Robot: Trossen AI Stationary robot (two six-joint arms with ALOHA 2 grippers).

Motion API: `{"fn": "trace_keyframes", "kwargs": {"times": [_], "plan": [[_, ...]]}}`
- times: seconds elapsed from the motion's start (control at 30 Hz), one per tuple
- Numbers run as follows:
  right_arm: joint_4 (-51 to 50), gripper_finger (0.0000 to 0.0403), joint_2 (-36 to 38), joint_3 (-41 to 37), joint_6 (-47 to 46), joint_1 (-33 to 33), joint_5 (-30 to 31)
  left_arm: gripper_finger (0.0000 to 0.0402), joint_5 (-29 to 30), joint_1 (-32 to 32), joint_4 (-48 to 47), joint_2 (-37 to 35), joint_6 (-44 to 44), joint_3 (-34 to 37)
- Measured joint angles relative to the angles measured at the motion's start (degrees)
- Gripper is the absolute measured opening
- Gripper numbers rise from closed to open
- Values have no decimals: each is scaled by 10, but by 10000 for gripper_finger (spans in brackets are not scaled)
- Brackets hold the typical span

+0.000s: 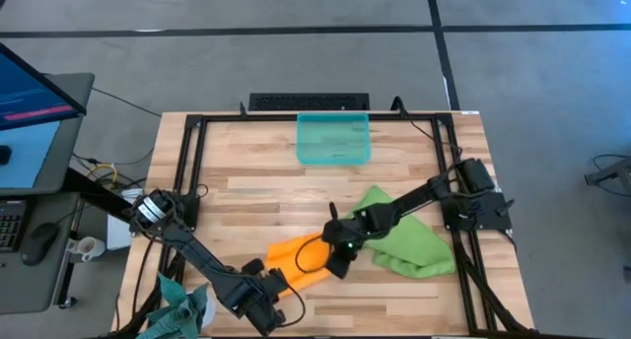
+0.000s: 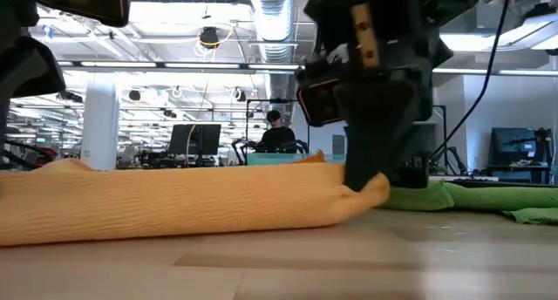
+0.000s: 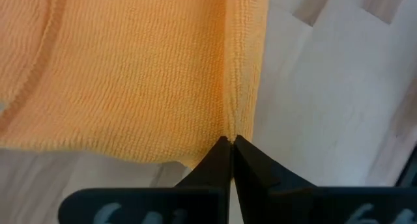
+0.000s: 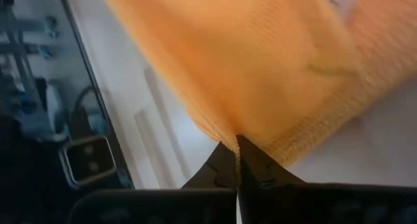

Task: Roll microfiber towels into tight, uniform cylinder then place into a basket
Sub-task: Roll the orange microfiber towel

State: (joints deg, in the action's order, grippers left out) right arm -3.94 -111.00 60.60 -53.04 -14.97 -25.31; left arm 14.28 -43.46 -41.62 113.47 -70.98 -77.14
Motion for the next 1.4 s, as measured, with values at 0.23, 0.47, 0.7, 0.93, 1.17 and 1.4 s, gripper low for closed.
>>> {"fn": "trace_keyframes", "kwargs": {"times": [0.23, 0.47, 0.7, 0.93, 1.17, 1.4], "plan": [[-19, 7, 0, 0, -63, 38, -4, 0, 18, 0, 0, 0, 29, 0], [-41, 5, 0, 1, -82, 49, -2, 1, 31, 0, 1, 0, 69, 0], [-60, 6, 0, -2, -87, 49, 1, 35, -5, -3, -3, 0, 78, 0], [-61, 7, 0, -2, -86, 50, 0, 90, -13, 1, -2, -1, 104, 0], [-59, 6, 0, -2, -86, 50, -1, 88, 105, -14, 34, -30, 174, 0], [-54, 5, 0, -1, -82, 53, -1, 65, 154, -7, 192, -12, 318, -1]]}}
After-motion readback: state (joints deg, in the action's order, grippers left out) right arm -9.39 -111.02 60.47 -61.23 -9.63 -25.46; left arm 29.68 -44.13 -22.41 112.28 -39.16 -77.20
